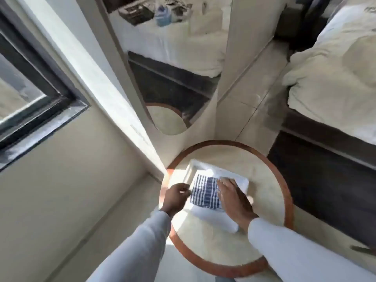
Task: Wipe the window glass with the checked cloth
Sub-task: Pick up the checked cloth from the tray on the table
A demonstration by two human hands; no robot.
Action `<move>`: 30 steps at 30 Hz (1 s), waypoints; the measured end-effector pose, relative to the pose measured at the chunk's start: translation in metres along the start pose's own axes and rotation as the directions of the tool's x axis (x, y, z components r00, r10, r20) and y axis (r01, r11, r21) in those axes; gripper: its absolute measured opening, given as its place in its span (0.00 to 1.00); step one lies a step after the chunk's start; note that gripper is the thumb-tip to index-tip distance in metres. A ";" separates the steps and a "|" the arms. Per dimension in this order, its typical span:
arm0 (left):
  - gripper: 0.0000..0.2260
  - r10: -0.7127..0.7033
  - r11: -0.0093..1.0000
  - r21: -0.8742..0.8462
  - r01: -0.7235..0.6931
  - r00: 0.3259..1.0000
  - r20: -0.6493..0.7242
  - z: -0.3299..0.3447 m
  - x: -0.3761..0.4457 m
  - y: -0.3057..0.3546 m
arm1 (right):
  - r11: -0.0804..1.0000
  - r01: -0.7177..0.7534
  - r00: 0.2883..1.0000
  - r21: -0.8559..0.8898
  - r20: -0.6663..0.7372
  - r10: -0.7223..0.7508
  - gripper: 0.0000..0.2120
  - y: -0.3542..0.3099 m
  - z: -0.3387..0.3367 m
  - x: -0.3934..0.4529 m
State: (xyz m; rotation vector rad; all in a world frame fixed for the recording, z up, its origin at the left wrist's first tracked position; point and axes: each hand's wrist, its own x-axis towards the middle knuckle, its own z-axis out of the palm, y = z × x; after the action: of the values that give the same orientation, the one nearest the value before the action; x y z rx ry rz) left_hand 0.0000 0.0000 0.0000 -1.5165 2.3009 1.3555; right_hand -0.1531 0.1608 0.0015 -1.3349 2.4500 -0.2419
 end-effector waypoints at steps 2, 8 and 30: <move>0.16 -0.036 0.999 -0.029 0.036 0.999 0.011 0.035 0.027 -0.014 | 0.994 -0.060 0.998 0.096 -0.007 0.061 0.20 0.008 0.037 0.013; 0.07 -0.113 0.993 -0.054 0.107 0.984 -0.140 0.101 0.084 -0.031 | 0.652 -0.627 0.747 0.426 0.093 0.658 0.34 0.021 0.114 0.053; 0.10 0.042 0.896 -0.379 -0.232 0.894 -0.447 -0.169 -0.015 0.098 | 0.351 -0.030 0.962 0.936 -0.067 0.263 0.15 -0.104 -0.136 0.093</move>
State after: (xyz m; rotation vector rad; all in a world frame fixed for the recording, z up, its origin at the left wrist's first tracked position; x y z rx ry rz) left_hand -0.0035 -0.0952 0.1716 -1.9835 2.5197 1.8188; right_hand -0.1689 0.0248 0.1395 -0.5286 1.8778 -1.5437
